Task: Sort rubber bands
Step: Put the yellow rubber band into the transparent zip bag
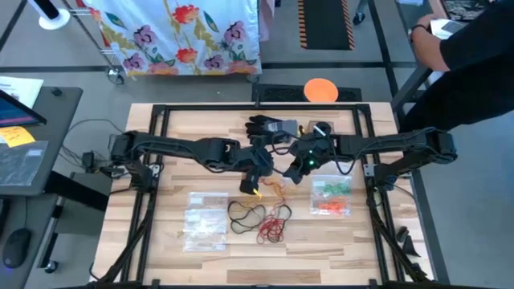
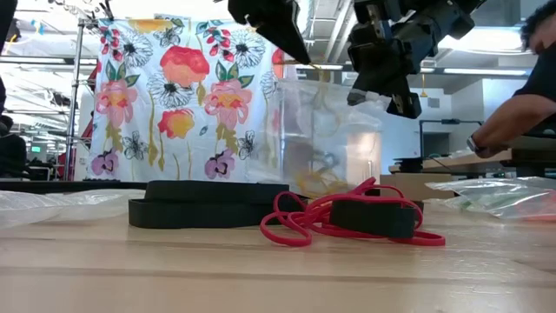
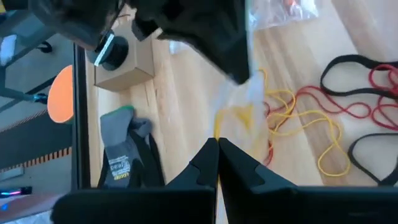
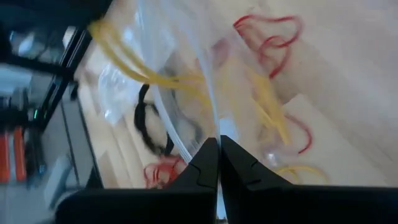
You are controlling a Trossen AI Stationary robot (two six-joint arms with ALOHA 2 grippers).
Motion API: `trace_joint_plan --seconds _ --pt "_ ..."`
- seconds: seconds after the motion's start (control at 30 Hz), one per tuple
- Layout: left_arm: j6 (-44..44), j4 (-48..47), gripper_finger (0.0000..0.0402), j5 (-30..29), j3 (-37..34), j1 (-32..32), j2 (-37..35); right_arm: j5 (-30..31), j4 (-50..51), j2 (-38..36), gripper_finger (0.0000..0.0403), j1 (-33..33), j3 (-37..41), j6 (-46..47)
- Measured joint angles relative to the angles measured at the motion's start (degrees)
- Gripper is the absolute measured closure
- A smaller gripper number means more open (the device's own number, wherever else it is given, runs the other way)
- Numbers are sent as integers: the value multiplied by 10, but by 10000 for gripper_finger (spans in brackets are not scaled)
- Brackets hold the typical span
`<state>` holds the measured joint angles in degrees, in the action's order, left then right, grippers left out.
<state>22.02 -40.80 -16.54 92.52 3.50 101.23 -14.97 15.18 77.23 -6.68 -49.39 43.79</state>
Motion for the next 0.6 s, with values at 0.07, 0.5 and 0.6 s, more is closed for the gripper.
trace_joint_plan --seconds 0.07,0.5,0.6 --pt "-4 -16 401 -1 -2 0 4 -32 -5 0 397 -8 0 3" --pt "-14 -20 401 23 -2 2 14 -28 -5 0 397 -36 0 34" --pt "-21 -12 401 24 -2 -2 21 -25 -9 0 397 -41 0 24"
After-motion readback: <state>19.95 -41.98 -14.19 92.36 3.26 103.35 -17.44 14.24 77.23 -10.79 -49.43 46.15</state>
